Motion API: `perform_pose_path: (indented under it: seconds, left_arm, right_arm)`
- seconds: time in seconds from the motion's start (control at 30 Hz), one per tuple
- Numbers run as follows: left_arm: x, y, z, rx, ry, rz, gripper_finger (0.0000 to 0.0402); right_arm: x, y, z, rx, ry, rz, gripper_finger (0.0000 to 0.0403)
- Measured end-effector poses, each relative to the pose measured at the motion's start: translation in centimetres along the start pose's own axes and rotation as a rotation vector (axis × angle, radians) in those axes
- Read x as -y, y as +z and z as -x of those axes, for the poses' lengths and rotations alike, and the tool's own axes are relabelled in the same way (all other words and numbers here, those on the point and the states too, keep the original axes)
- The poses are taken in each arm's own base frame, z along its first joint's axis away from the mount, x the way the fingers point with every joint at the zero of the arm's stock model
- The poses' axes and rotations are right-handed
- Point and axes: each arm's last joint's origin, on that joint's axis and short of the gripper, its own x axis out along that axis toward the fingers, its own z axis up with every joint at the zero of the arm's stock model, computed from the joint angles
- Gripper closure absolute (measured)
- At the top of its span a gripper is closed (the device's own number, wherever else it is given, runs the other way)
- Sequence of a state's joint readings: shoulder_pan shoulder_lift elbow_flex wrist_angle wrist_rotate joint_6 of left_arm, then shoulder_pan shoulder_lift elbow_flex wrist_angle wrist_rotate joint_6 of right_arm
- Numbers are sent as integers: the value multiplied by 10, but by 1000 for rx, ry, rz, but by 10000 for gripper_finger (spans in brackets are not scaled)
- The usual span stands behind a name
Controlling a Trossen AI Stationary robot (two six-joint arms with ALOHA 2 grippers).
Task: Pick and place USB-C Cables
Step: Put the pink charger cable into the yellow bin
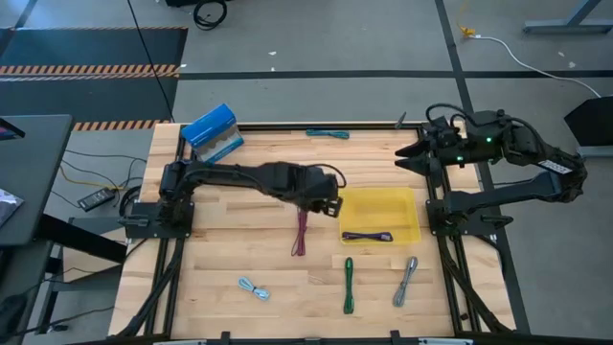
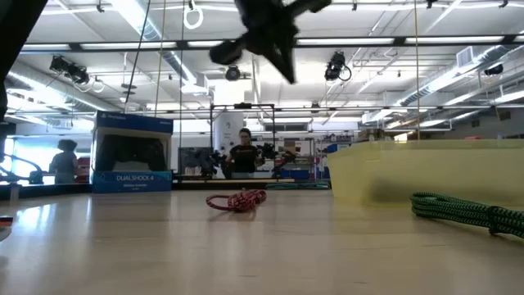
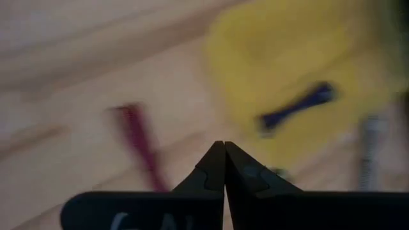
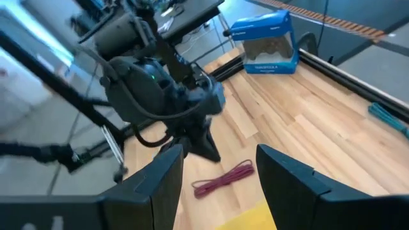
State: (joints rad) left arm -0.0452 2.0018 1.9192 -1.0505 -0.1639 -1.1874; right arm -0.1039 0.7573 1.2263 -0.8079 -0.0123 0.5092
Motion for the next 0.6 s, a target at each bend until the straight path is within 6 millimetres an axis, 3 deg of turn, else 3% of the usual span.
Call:
perform_pose_path:
  seconds: [0.13, 0.4, 0.6]
  left_arm:
    - [-17, -3, 0, -11, 180, -9, 365]
    - [-36, -31, -65, -195, 89, 35, 209]
    - [-59, -47, -92, -224, 160, 142, 130]
  right_arm:
    - [1, 0, 2, 15, -23, -12, 199]
    - [1, 0, -1, 2, -13, -40, 199]
    - [1, -4, 0, -60, 26, -42, 199]
